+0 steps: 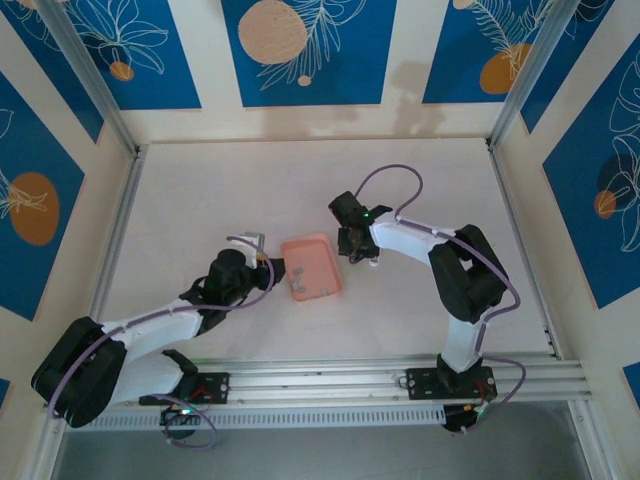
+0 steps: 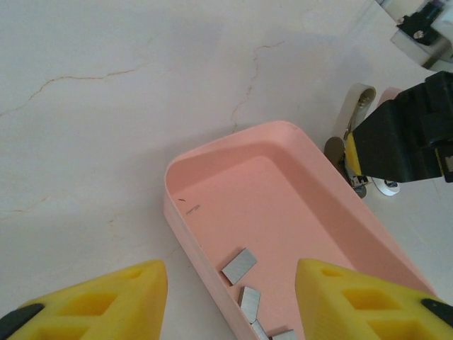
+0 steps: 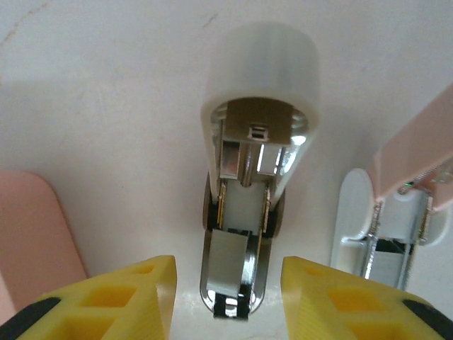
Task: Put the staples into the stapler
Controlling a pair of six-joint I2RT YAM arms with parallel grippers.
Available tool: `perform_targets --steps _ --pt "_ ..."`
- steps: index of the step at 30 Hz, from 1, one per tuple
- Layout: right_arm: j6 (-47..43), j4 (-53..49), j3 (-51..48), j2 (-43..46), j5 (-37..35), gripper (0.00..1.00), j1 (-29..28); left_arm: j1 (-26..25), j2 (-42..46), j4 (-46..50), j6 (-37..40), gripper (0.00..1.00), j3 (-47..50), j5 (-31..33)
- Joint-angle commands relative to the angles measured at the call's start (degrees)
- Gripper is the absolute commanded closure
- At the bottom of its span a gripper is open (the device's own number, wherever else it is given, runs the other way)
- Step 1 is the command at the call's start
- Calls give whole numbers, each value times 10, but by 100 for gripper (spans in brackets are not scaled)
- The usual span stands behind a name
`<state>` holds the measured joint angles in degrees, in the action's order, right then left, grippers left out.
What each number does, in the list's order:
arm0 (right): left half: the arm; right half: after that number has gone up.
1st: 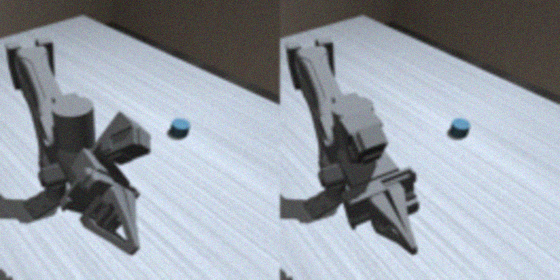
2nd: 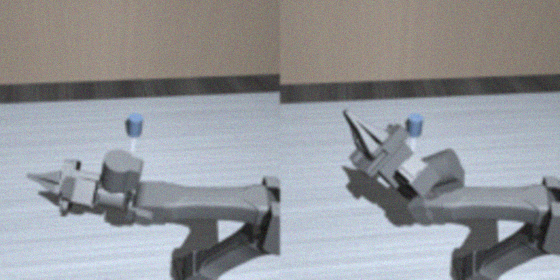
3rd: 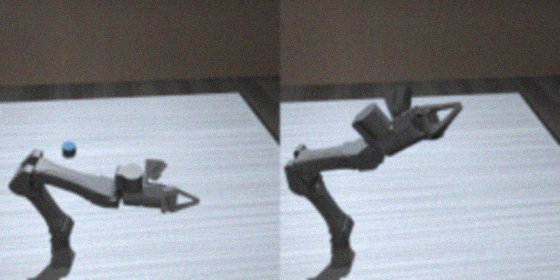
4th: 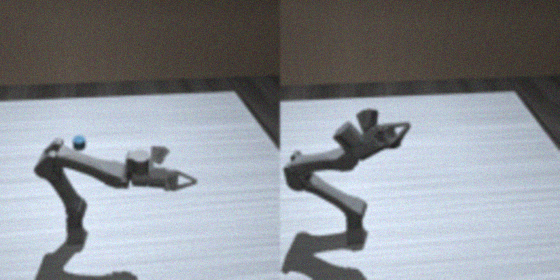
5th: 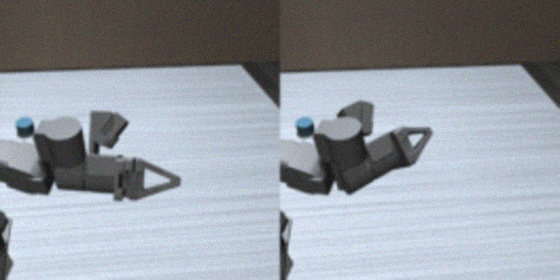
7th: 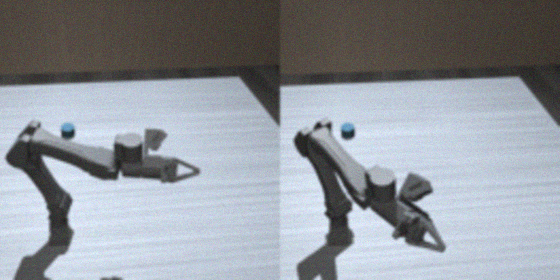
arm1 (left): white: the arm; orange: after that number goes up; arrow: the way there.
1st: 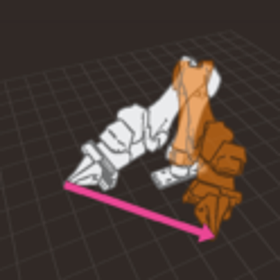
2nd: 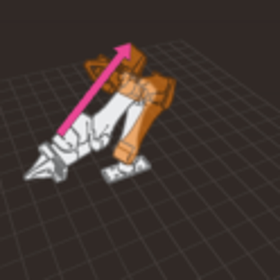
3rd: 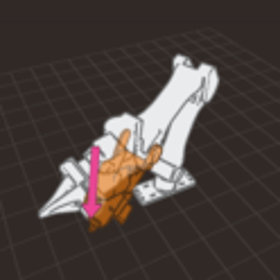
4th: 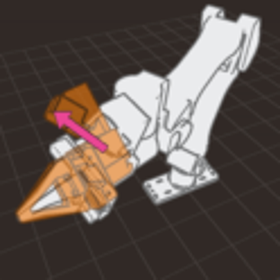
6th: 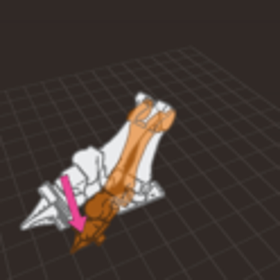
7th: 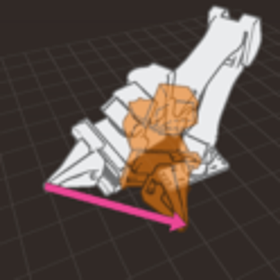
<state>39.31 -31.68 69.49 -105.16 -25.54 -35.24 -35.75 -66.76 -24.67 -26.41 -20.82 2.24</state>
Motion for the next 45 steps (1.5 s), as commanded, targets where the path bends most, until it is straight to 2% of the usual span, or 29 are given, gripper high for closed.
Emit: perform_targets --steps 1,6,21,31,40,43,45 --pt "-4 -11 17 -19 -1 57 2 3 8 -10 6 49 4 11" --pt "-7 -6 19 -30 0 58 8 3 6 -10 8 49 4 13" --pt "-11 -9 -1 -12 9 76 3 3 7 -10 6 49 4 10" --pt "7 -33 -70 74 8 77 -33 3 16 -6 3 49 3 5" --pt "54 -77 -159 145 20 76 -98 3 25 -2 6 49 6 1" --pt "56 -89 -167 160 21 75 -107 3 33 3 9 49 5 1" --pt "54 -96 -168 170 28 70 -110 3 38 7 12 49 5 4"
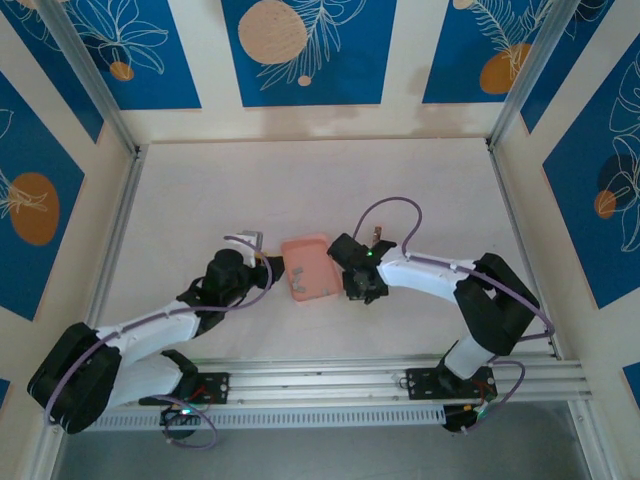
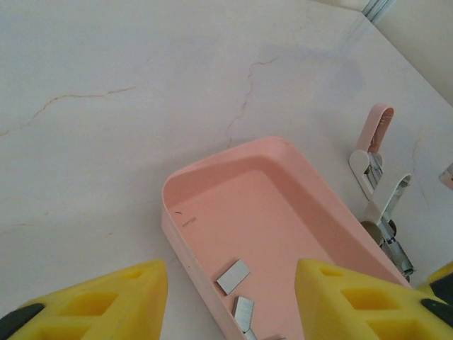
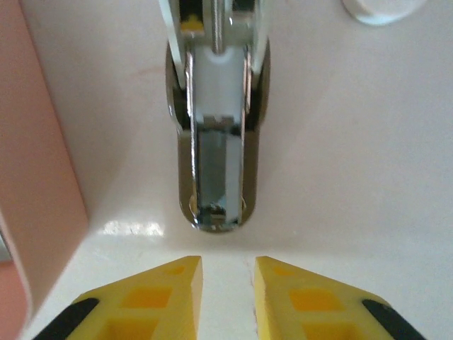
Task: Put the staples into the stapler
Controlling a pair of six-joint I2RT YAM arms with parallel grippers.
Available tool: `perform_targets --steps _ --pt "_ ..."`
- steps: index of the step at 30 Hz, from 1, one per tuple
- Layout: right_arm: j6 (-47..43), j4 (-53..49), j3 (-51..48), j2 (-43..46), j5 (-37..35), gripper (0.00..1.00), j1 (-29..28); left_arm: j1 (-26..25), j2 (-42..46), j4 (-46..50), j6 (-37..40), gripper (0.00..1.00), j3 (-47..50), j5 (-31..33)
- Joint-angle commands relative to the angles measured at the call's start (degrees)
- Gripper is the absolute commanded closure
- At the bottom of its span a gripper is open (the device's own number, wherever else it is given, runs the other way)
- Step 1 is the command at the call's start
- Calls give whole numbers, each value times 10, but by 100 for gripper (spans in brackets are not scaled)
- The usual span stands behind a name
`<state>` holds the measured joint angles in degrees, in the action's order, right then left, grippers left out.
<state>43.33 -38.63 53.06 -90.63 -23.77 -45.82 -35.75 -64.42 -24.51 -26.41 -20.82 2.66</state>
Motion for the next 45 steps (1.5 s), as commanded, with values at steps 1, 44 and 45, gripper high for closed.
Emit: perform_targets --steps 1,44,45 --pt "14 -31 -2 28 10 67 -5 3 16 7 13 49 5 1" --pt "-65 -59 128 -108 37 77 75 3 3 0 11 49 10 9" --pt "-65 -59 127 -109 38 77 75 3 3 0 12 49 9 9"
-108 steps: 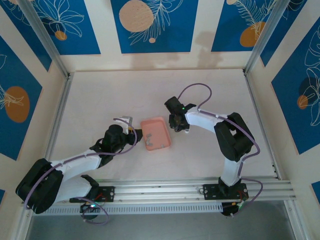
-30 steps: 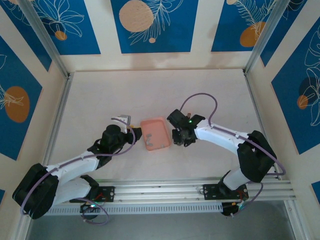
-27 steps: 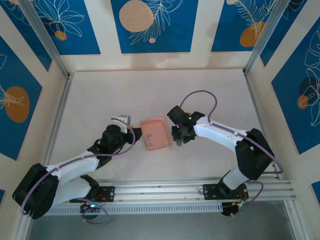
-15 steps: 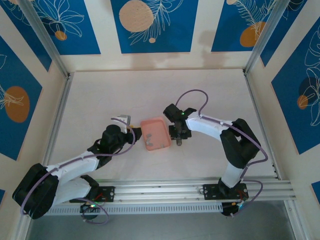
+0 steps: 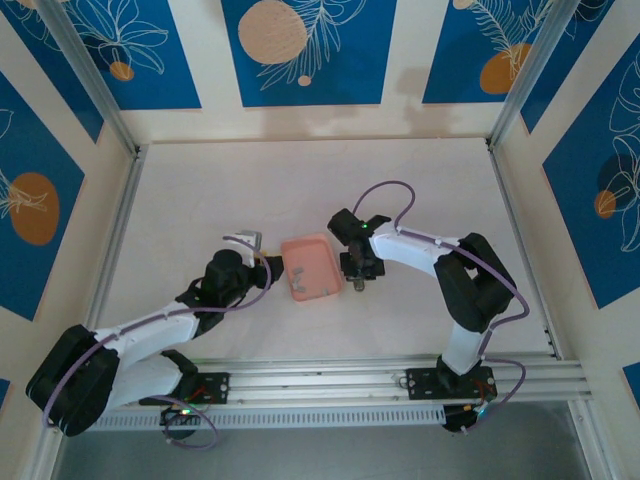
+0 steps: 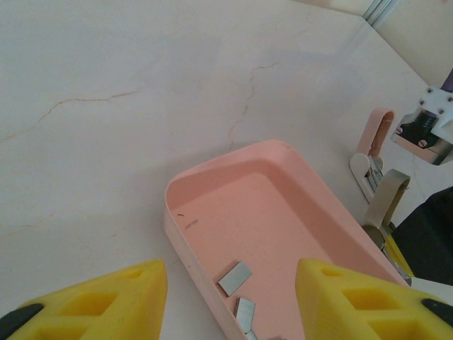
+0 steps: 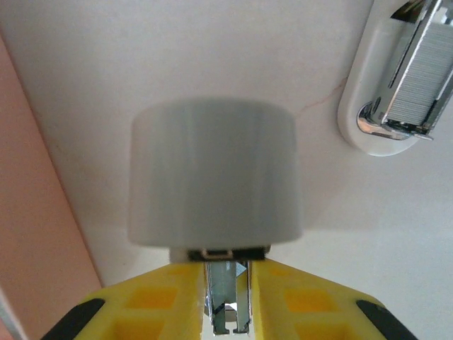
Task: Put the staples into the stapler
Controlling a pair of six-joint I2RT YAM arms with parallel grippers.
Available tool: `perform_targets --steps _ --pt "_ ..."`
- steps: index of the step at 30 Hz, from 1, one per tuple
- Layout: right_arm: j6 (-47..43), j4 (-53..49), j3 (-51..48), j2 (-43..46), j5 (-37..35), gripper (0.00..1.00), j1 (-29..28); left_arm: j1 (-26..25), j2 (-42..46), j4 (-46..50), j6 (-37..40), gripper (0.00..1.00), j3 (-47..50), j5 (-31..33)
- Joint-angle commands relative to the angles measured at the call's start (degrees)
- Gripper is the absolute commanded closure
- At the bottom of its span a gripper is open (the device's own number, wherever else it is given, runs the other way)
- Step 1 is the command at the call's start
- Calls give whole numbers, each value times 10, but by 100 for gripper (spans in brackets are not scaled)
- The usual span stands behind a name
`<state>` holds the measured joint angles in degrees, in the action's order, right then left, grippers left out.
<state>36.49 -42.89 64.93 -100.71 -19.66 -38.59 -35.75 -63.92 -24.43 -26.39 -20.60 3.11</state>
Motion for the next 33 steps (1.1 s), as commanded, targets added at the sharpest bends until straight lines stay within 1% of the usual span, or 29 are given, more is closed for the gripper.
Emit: perform_targets --steps 1,6,9,14,19,28,33 --pt "3 -16 8 -7 -1 77 3 3 -2 -1 12 49 6 5" --pt "6 -13 2 -1 5 78 3 3 -3 -1 11 49 6 4" --pt "3 -3 -2 11 12 77 0 3 -3 -1 12 49 6 3" --pt "3 45 -35 65 39 77 -9 3 -3 0 8 49 7 1" --pt "3 61 -54 97 54 77 -10 3 -5 -5 8 49 8 1" --pt "10 35 -52 84 45 76 -5 3 0 -3 8 49 9 0" --pt "14 2 -45 74 43 74 -15 3 2 -1 9 49 9 2"
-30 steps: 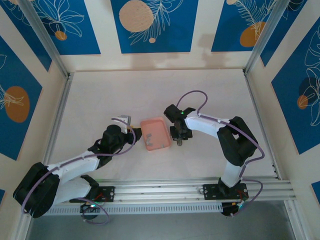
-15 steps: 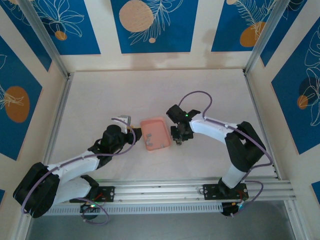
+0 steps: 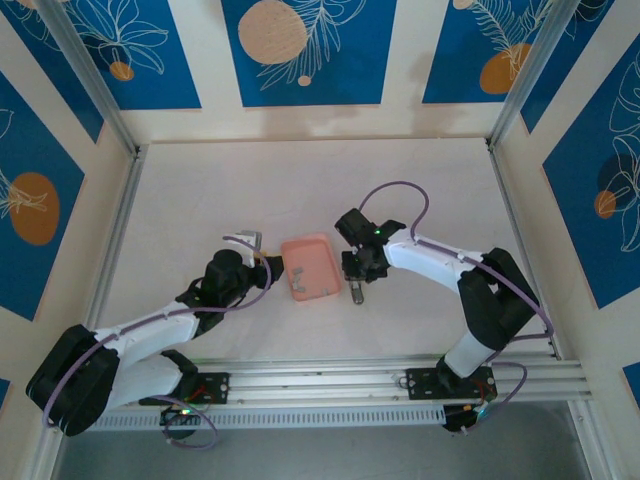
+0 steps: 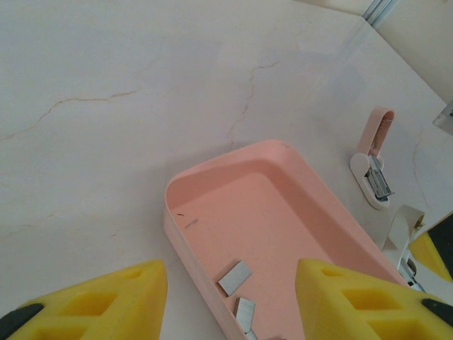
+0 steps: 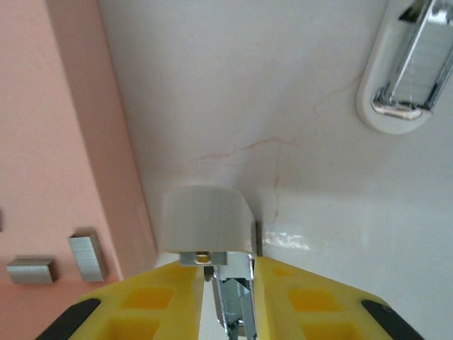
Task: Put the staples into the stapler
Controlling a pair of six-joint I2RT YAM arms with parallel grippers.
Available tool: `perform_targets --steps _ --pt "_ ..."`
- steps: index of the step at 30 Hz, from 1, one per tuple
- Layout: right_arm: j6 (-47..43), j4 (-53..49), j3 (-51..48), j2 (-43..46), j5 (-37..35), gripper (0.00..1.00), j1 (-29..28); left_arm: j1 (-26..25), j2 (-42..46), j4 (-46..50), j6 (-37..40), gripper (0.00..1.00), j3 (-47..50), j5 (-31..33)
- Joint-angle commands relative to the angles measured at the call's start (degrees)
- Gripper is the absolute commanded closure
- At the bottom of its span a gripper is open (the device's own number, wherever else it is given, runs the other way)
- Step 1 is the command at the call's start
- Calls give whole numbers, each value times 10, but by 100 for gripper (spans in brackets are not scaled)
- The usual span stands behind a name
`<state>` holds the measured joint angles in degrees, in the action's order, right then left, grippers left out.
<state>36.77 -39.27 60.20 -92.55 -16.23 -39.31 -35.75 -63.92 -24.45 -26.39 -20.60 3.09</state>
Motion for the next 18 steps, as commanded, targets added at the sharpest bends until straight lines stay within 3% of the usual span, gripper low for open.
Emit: perform_targets --steps 1,18 --pt "14 -43 3 -7 6 74 -12 3 1 -2 9 49 9 2" --pt "29 -81 -10 -26 -6 78 -23 2 -7 -8 6 49 5 -5"
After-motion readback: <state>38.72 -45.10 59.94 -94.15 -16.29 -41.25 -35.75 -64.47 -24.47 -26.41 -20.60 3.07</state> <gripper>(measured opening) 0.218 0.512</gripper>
